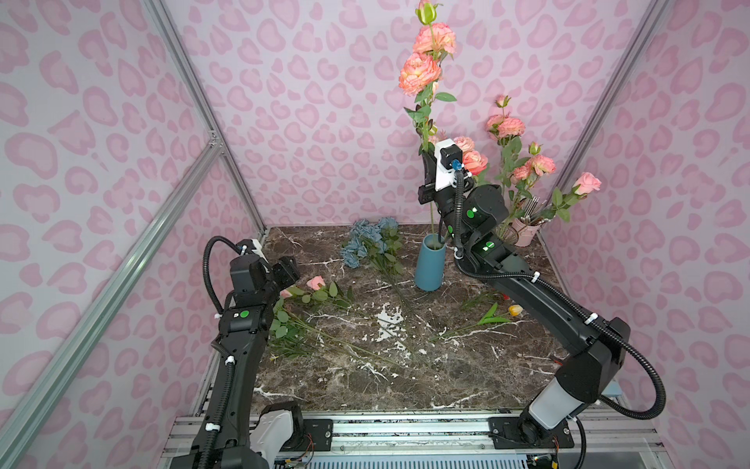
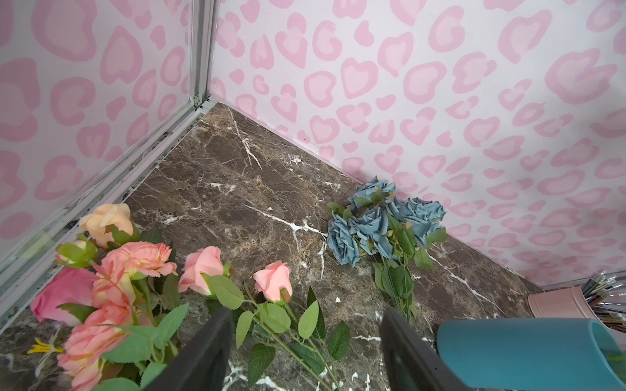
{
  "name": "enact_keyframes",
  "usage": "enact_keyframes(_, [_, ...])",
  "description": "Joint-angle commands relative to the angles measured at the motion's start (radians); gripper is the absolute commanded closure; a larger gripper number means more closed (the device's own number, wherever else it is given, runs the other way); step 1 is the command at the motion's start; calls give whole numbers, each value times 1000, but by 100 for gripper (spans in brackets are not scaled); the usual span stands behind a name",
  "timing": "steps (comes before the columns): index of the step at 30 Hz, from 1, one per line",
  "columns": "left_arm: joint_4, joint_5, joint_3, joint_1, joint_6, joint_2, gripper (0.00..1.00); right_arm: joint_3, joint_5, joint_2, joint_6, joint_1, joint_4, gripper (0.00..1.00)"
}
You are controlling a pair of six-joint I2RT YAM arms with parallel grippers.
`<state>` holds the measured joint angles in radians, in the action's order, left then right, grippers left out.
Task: Place the pink flowers into the vase
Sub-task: Place the flower in the vase.
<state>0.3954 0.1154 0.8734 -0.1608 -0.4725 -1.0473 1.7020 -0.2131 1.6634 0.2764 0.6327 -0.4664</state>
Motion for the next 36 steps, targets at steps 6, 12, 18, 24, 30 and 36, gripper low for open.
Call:
enact_keyframes(6, [-53,6,5,-2,8,0,28,-53,92,34,-61,-41,-61,100])
enact_keyframes(12, [-53,4,4,-3,5,-2,28,-144,79,49,-88,-57,-92,100])
enact_keyframes(18, [-54,18,5,-3,8,-11,28,-227,54,73,-106,-65,-138,100])
enact_keyframes(24, [-53,12,4,-3,5,-10,28,-274,31,99,-130,-79,-161,100])
enact_keyframes(30, [-49,7,5,-3,5,-12,28,-311,10,109,-165,-84,-161,95])
enact_keyframes(36, [-46,1,5,-3,5,-10,27,-332,-6,91,-180,-85,-164,86])
